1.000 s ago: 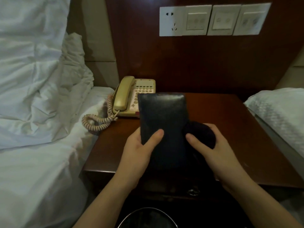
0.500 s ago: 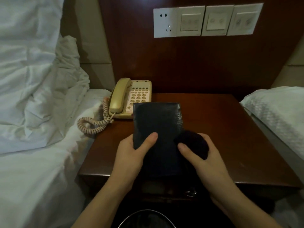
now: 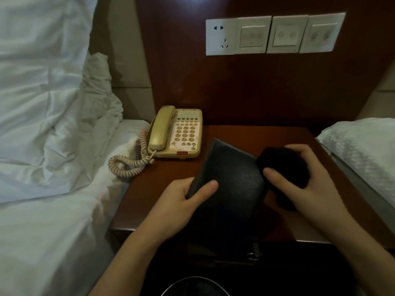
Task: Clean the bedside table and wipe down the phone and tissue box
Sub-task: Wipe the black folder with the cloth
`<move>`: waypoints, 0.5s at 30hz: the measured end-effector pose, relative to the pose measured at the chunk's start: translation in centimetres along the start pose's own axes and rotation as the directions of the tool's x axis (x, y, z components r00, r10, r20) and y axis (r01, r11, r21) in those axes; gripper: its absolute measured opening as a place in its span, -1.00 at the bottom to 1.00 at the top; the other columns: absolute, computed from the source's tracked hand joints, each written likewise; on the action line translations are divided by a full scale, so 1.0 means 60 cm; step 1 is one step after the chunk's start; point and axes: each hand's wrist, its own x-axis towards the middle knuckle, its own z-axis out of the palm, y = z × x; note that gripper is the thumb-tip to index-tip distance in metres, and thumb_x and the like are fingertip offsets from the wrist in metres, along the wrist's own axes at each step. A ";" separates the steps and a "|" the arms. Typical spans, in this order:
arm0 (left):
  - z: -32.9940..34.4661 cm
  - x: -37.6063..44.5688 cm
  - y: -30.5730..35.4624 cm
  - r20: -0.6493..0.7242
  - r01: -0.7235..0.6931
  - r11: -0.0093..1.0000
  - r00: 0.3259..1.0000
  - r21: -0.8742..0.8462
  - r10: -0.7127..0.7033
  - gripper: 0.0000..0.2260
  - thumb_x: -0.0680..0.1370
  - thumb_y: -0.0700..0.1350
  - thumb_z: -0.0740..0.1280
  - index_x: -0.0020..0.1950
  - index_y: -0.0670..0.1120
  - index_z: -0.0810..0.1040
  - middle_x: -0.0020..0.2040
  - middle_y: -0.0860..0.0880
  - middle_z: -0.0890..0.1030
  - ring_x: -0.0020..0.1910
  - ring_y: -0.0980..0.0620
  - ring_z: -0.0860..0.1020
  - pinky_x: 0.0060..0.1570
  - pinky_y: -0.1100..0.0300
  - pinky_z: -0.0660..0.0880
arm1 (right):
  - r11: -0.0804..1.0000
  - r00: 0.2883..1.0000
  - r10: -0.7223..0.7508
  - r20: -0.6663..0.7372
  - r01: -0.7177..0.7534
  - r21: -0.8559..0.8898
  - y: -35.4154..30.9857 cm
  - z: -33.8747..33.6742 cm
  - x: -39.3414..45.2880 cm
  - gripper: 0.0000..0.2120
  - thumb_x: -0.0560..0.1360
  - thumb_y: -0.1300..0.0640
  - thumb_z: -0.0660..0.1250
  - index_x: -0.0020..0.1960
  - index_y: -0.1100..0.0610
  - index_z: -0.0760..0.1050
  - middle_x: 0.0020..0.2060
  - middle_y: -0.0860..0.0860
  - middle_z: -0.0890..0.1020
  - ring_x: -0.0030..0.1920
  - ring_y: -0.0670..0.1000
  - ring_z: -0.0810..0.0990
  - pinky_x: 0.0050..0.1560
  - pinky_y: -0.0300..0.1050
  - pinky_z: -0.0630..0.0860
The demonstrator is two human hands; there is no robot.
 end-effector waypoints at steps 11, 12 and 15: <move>0.004 -0.012 0.009 0.301 0.066 0.986 0.947 0.156 -0.111 -0.69 0.54 0.07 0.40 -0.39 0.07 0.55 -0.46 0.13 0.52 -0.46 0.22 0.48 -0.37 0.30 0.35 | 0.988 0.930 0.003 0.367 -0.060 0.145 -0.004 0.012 0.026 -0.72 0.40 0.07 0.48 0.07 0.03 0.52 -0.14 -0.06 0.64 -0.14 -0.01 0.67 -0.21 -0.20 0.57; 0.009 -0.010 0.010 0.298 0.069 0.987 0.948 0.146 -0.110 -0.67 0.56 0.05 0.39 -0.42 0.13 0.56 -0.47 0.16 0.53 -0.47 0.25 0.49 -0.37 0.34 0.35 | 0.984 0.935 0.014 0.355 -0.076 0.161 -0.007 0.014 0.032 -0.72 0.40 0.09 0.48 0.08 0.05 0.52 -0.15 -0.08 0.65 -0.14 -0.04 0.67 -0.21 -0.25 0.56; 0.009 -0.011 0.013 0.227 0.074 0.991 0.969 0.109 -0.097 -0.67 0.55 0.06 0.37 -0.43 0.12 0.59 -0.45 0.13 0.58 -0.46 0.24 0.53 -0.37 0.36 0.38 | 0.981 0.909 0.058 0.412 -0.128 0.144 -0.007 0.003 0.041 -0.73 0.43 0.15 0.48 0.10 0.06 0.52 -0.12 -0.08 0.67 -0.10 -0.05 0.68 -0.18 -0.26 0.57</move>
